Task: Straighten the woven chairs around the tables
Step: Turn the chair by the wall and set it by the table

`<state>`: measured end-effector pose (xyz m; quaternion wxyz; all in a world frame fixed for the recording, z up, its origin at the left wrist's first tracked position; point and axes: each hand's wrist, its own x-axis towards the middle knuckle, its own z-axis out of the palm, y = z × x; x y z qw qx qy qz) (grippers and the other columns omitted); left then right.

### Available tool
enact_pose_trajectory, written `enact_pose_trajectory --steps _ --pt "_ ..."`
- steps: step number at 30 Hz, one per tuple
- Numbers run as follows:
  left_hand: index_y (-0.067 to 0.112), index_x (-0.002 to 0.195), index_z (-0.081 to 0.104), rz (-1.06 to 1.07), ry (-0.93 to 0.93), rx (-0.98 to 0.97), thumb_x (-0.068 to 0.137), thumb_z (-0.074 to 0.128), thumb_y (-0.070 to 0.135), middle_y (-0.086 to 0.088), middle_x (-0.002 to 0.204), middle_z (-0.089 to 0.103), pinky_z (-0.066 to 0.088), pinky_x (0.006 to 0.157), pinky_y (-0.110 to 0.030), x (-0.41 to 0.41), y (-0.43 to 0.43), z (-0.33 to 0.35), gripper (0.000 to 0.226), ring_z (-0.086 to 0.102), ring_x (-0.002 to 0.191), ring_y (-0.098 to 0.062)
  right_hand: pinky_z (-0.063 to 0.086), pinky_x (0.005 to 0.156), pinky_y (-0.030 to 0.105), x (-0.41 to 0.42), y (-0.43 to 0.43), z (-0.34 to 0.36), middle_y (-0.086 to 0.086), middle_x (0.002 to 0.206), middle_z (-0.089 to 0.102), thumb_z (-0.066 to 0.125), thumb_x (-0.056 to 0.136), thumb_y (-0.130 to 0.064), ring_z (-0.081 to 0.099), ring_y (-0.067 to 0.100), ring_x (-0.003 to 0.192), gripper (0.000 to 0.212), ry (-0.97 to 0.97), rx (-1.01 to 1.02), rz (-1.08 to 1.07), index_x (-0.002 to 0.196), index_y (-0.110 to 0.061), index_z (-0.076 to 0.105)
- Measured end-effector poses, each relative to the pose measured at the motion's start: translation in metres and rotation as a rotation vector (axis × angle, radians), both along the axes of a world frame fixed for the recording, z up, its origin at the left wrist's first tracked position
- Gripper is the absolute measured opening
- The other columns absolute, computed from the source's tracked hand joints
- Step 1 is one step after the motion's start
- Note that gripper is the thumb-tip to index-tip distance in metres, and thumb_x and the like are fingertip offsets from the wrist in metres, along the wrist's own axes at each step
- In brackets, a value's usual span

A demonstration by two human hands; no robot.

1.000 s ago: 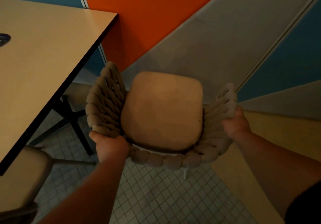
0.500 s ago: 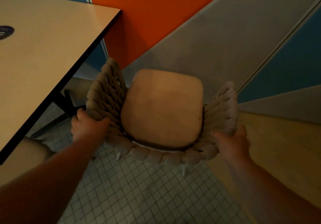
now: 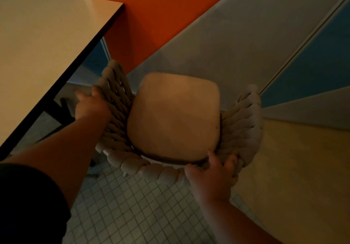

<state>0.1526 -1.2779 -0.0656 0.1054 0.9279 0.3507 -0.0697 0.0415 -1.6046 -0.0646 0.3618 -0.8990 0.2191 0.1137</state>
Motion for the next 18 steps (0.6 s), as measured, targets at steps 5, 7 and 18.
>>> enact_pose_trajectory --steps 5,7,18 --pt "0.028 0.156 0.010 -0.017 0.002 -0.096 0.095 0.057 0.017 -0.035 0.129 0.046 0.045 0.073 -0.050 -0.008 0.006 0.009 0.077 0.056 0.106 -0.054 0.043 0.099 0.043 0.002 -0.007 -0.003 -0.008 0.166 -0.018 0.072 0.068 -0.057 0.013 0.039 0.150 0.088 0.013 -0.052 0.030 0.150 -0.037 0.047" --pt "0.032 0.157 0.006 0.010 0.003 -0.131 0.096 0.055 0.019 -0.034 0.137 0.039 0.047 0.082 -0.057 -0.014 0.001 0.009 0.079 0.052 0.113 -0.057 0.042 0.096 0.042 0.005 -0.013 -0.004 -0.006 0.167 -0.016 0.075 0.075 -0.050 0.013 0.040 0.149 0.082 0.022 -0.094 0.047 0.150 -0.036 0.047" --pt "0.028 0.158 -0.004 0.255 -0.077 -0.277 0.096 0.058 0.021 -0.028 0.145 0.030 0.046 0.096 -0.057 -0.066 -0.052 0.002 0.088 0.049 0.123 -0.049 0.040 0.109 0.042 0.057 -0.078 -0.008 -0.003 0.170 -0.001 0.072 0.074 -0.046 0.033 0.041 0.143 0.074 -0.007 -0.227 0.176 0.145 -0.036 0.053"
